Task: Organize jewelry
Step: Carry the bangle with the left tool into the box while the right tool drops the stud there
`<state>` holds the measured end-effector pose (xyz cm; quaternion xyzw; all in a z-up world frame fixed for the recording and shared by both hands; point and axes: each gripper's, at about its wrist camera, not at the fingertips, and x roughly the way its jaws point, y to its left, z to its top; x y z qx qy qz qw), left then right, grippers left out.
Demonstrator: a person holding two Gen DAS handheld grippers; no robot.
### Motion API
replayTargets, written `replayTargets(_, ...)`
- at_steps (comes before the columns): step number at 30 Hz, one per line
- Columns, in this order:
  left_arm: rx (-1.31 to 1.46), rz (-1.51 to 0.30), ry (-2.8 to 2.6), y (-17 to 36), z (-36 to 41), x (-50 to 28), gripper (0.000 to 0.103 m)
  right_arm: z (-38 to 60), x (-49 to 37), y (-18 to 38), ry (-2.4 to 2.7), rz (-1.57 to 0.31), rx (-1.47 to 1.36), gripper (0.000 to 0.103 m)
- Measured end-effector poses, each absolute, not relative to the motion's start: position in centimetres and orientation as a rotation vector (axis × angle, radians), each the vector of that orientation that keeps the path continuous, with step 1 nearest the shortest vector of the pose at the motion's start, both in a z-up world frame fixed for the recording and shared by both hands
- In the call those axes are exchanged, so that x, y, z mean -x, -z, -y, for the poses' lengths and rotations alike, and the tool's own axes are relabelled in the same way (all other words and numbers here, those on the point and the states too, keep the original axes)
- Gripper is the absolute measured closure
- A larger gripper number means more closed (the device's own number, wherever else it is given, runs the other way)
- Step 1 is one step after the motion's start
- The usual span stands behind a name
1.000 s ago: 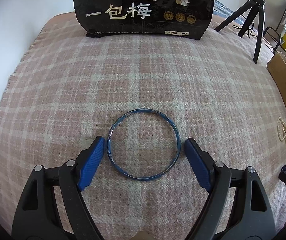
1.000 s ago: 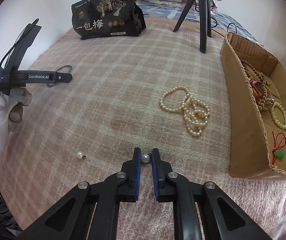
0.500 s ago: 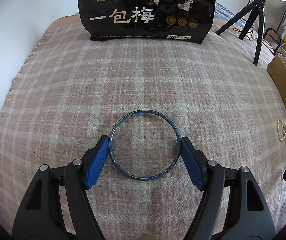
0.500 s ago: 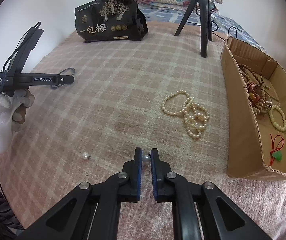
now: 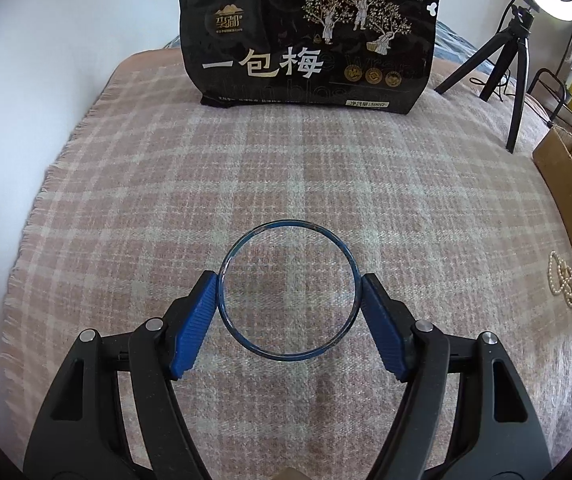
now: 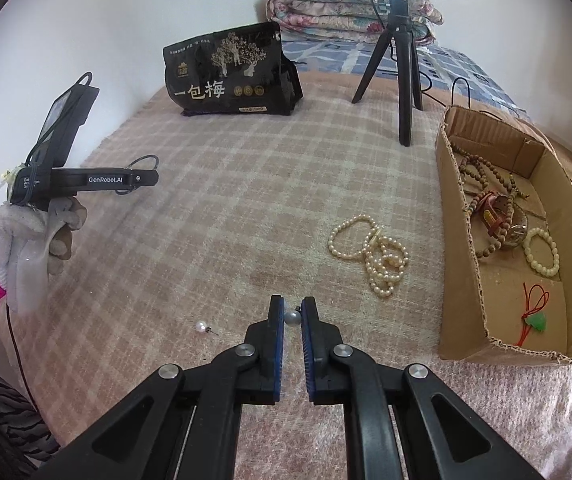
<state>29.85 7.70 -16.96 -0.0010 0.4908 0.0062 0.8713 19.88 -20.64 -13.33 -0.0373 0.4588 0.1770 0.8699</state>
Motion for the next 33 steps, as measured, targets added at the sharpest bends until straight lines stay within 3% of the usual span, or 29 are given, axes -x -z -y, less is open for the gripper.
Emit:
replayTargets(15, 0.014, -0.906, 0.142, 11.1, -1.4, -27.9, 0.03, 25.3, -19.8, 6.9, -0.303, -0.823, 0.028, 0.097)
replayTargets(33, -0.022, -0.812, 0.404, 6.7, 12.8, -24.4, 0.03, 35.1, -23.0, 4.4, -0.156, -0.783, -0.005, 0.097)
